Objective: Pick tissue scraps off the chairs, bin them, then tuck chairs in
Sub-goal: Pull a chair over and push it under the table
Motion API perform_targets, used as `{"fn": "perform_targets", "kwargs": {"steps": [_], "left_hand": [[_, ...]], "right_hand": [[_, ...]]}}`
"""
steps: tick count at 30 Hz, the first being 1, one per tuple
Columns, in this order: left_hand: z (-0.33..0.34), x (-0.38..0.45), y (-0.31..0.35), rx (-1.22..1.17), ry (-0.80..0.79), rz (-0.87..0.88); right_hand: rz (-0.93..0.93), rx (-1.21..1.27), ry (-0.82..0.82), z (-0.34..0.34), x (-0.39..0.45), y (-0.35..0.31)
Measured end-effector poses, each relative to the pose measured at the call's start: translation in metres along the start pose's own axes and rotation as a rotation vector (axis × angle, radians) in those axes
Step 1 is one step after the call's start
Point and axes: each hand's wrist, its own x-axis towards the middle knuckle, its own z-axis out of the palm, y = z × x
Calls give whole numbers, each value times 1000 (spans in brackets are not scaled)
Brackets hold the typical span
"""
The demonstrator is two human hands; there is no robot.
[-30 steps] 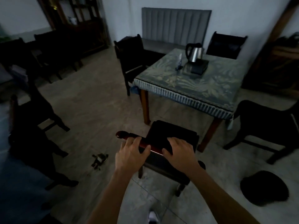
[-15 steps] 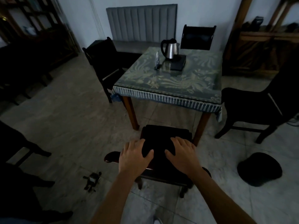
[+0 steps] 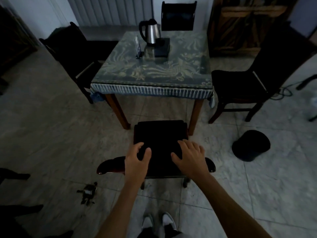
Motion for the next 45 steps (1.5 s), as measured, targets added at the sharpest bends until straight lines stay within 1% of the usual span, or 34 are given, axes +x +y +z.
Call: {"fn": "perform_targets", "kwargs": {"steps": [1, 2, 3, 5, 7, 8, 10, 12, 14, 17, 19, 21, 24, 27, 30, 32, 34, 35, 36, 37, 38, 39, 40, 41, 43, 45], "left_hand": [[-2, -4, -1, -127, 34, -75], [-4, -9, -3, -204, 47, -141], [-5, -13, -7, -269, 37, -209], [-6, -22, -17, -472, 33, -423], [-5, -31, -26, -721, 85, -670], [-4, -36, -31, -798, 100, -766], [-1, -43, -40, -912, 94, -914], [3, -45, -47, -1038, 74, -1001], [6, -43, -52, -1145, 37, -1019], [11, -34, -57, -1250, -36, -981], [12, -25, -58, -1309, -59, -983], [15, -17, -60, -1350, -52, -984], [15, -5, -61, -1317, -9, -937], [14, 6, -62, -1248, 53, -950], [16, 12, -67, -1174, 121, -982], [17, 13, -71, -1159, 141, -976], [12, 8, -72, -1094, 107, -915], [9, 4, -76, -1043, 85, -845], [9, 1, -77, -1145, 34, -871], [11, 1, -82, -1274, 43, -883], [13, 1, -85, -1300, 35, -904], [10, 1, -87, -1301, 22, -937], [10, 2, -92, -1191, 50, -902], [9, 3, -85, -1051, 28, -843], [11, 12, -81, -1103, 85, -949], [10, 15, -78, -1145, 80, -961]], "right_hand": [[19, 50, 4, 0, -6, 1], [54, 143, 13, 2, -14, 0], [110, 287, 26, 3, -23, -2], [269, 633, 73, 6, -43, -10], [462, 898, 152, 10, -62, -19], [567, 1022, 182, 14, -69, -21], [763, 1291, 170, 19, -74, -23], [924, 1495, 95, 25, -71, -21], [1049, 1615, 49, 31, -62, -21], [1159, 1701, 67, 43, -49, -25], [1194, 1760, 79, 50, -41, -28], [1207, 1870, 63, 54, -33, -29], [1205, 1993, 86, 58, -21, -28], [1163, 1962, 59, 64, -15, -29], [1191, 2017, 97, 69, -13, -31], [1191, 2006, 119, 71, -13, -31], [1191, 1993, 151, 75, -13, -28], [1196, 1984, 160, 75, -12, -27], [1201, 1974, 166, 76, -12, -27], [1208, 1961, 170, 76, -11, -28], [1212, 1943, 175, 76, -10, -29], [1213, 1922, 183, 76, -10, -30], [1215, 1898, 193, 77, -9, -31], [1213, 1878, 200, 77, -10, -31], [1207, 1864, 216, 76, -10, -34], [1205, 1874, 240, 77, -11, -37]]}}
